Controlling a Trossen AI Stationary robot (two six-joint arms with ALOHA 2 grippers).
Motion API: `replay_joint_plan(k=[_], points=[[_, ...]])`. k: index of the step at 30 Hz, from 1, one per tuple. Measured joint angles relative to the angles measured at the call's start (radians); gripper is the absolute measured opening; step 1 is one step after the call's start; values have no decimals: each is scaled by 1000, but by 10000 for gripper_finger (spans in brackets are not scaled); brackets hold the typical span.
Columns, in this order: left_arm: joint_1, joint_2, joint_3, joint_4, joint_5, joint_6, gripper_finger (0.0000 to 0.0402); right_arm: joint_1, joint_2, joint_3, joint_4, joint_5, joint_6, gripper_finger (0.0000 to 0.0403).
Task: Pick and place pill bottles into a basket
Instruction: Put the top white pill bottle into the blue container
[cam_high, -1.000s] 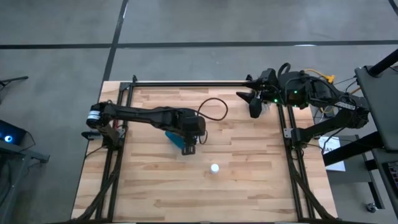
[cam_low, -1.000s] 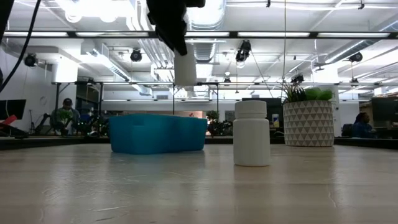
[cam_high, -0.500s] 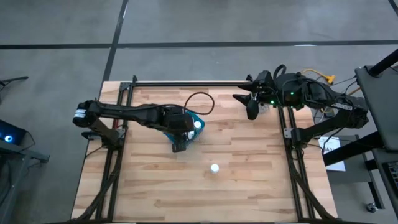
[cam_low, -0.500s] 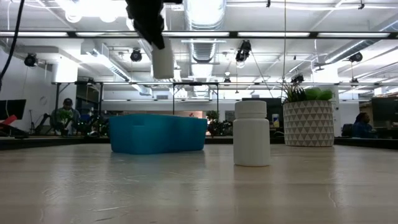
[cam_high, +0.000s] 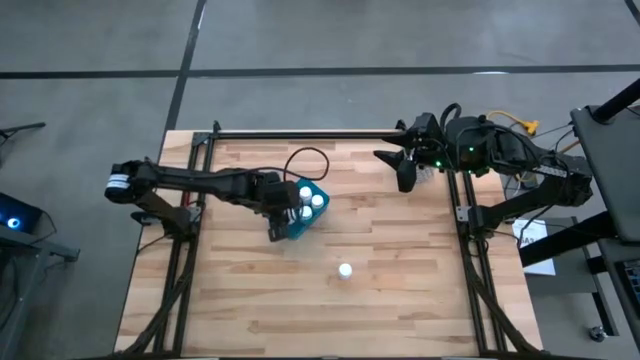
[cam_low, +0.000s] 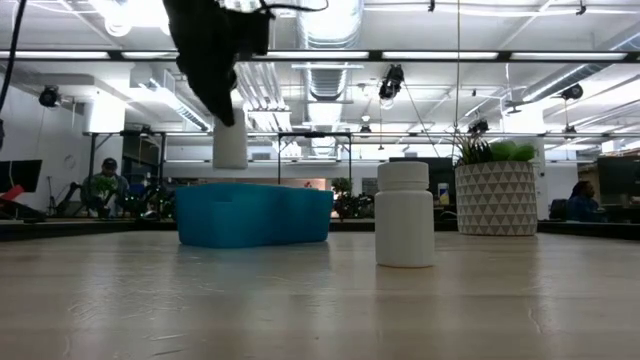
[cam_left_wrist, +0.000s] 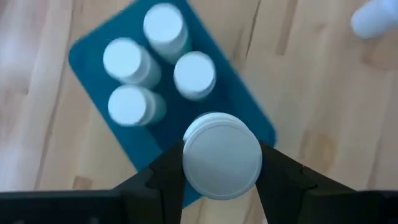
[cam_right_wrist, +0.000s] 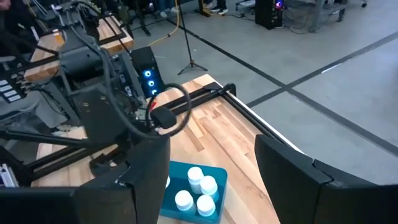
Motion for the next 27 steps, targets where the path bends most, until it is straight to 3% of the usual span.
replay_joint_plan(k=[27], points=[[105, -1, -216, 178, 47, 22, 142, 0, 0, -30, 10, 2, 47, 226]])
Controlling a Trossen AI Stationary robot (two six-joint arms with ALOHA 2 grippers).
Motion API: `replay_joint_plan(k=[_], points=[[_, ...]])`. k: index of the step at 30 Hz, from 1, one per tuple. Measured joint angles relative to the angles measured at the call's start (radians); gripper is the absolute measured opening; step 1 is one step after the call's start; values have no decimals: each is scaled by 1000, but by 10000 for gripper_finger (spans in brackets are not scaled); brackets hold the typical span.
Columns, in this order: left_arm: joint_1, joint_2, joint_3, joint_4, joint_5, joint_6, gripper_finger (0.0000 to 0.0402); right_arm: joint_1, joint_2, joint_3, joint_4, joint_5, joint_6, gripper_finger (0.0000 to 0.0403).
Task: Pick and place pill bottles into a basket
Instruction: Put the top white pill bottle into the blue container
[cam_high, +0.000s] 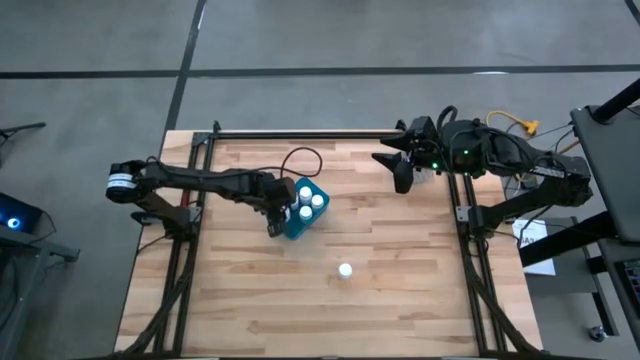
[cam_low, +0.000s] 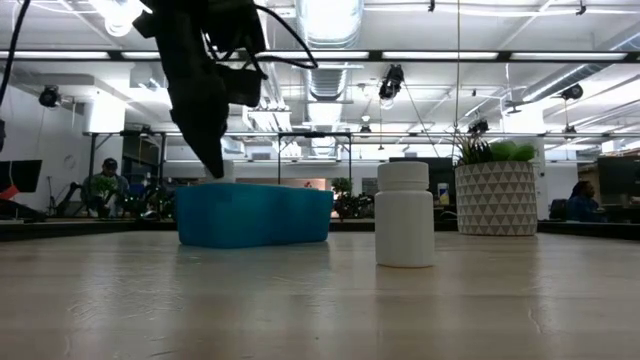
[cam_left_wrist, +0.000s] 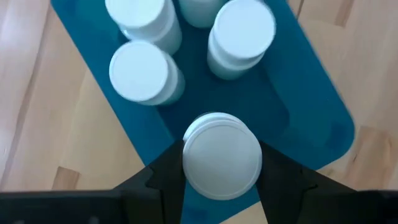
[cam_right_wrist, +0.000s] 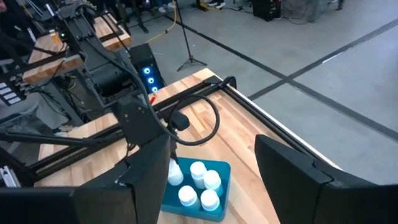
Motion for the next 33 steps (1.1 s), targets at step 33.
replay_joint_plan(k=[33], points=[[29, 2, -116, 123, -20, -20, 146, 0, 0, -64, 99, -1, 9, 226]])
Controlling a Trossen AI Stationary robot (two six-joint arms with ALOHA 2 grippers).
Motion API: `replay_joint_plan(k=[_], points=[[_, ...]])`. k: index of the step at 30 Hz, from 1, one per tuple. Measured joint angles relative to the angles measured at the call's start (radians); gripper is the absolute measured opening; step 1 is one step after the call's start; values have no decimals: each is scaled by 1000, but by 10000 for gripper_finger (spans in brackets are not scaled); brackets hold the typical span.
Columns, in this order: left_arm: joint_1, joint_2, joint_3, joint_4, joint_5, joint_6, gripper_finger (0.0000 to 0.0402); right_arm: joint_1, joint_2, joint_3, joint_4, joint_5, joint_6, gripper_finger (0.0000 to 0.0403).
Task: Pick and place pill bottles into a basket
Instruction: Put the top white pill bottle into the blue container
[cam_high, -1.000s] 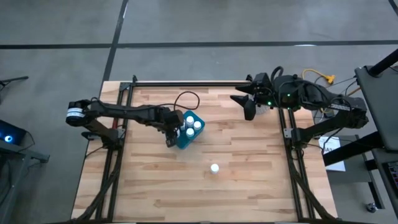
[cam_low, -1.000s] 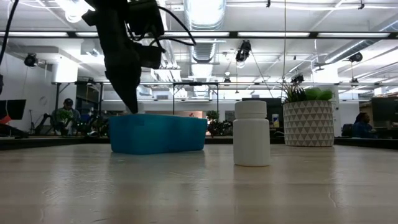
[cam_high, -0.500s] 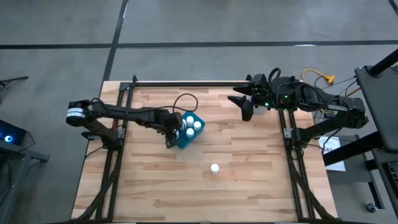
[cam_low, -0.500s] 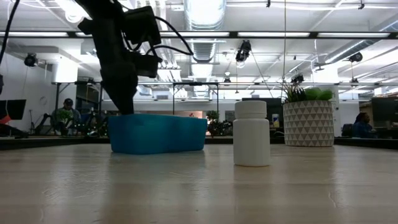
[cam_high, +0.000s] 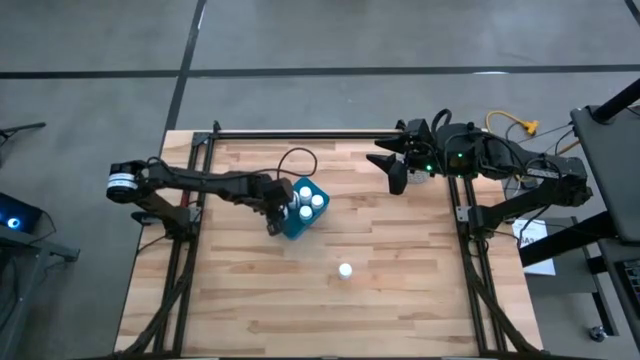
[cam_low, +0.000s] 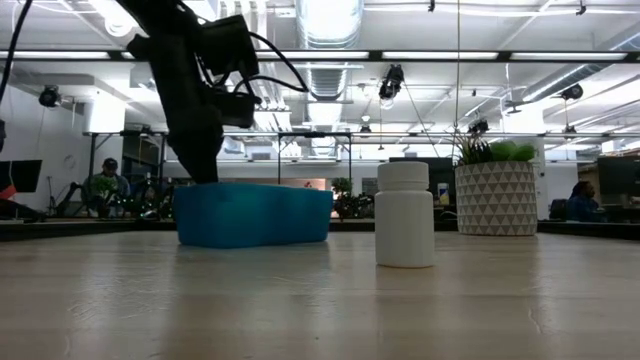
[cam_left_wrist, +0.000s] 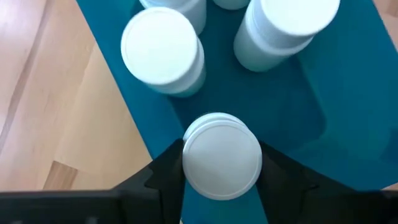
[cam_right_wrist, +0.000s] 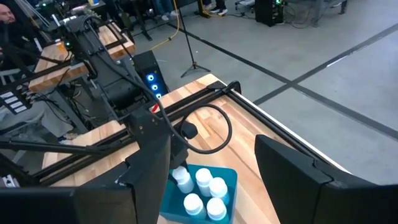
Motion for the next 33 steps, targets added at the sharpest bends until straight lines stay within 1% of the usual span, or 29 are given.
replay_joint_plan(k=[8, 15, 23, 33], points=[[0, 0, -18, 6, 1, -5, 166, 0, 0, 0, 0, 0, 0, 226], [0, 0, -6, -2, 1, 0, 170, 0, 0, 0, 0, 0, 0, 226], [0, -2, 35, -8, 20, 48, 171, 0, 0, 0, 0, 1, 1, 226], [3, 7, 28, -29, 11, 54, 172, 0, 0, 0, 0, 1, 17, 226]])
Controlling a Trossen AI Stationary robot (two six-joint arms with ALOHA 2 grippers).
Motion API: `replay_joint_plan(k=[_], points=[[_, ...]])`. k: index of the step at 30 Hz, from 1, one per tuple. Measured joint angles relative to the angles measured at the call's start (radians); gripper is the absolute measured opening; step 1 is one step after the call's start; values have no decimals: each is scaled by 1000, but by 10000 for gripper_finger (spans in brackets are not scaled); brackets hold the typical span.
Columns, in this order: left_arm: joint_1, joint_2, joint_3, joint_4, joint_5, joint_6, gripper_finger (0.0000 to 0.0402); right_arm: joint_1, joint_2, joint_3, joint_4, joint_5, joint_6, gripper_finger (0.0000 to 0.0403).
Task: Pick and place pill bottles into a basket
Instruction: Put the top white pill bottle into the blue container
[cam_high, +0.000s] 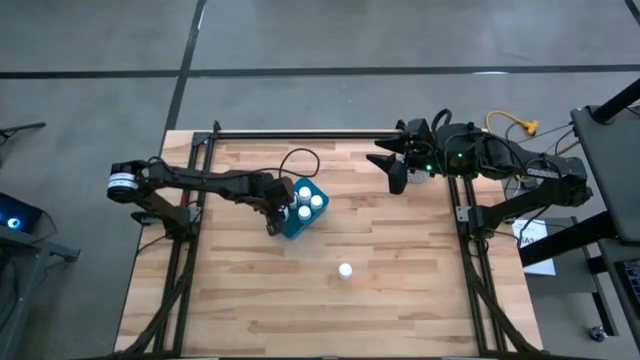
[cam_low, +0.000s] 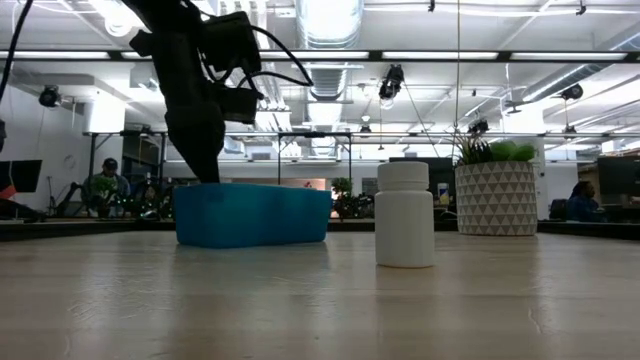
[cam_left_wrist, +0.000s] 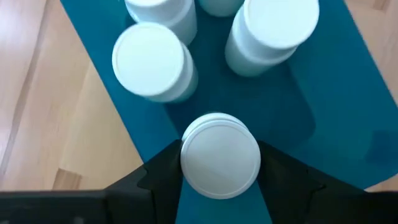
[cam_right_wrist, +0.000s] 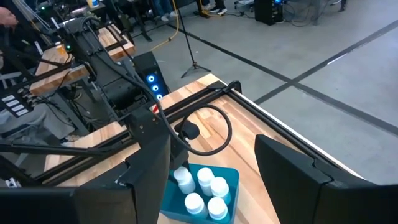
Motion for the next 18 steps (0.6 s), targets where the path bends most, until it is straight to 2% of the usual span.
replay_joint_plan(k=[7, 15, 18], points=[[20, 0, -2, -15, 17, 20, 179, 0, 0, 0, 0, 0, 2, 226], [34, 0, 2, -26, 24, 17, 255, 0, 0, 0, 2, 0, 2, 226], [34, 0, 10, -47, 27, 17, 272, 0, 0, 0, 2, 0, 2, 226]])
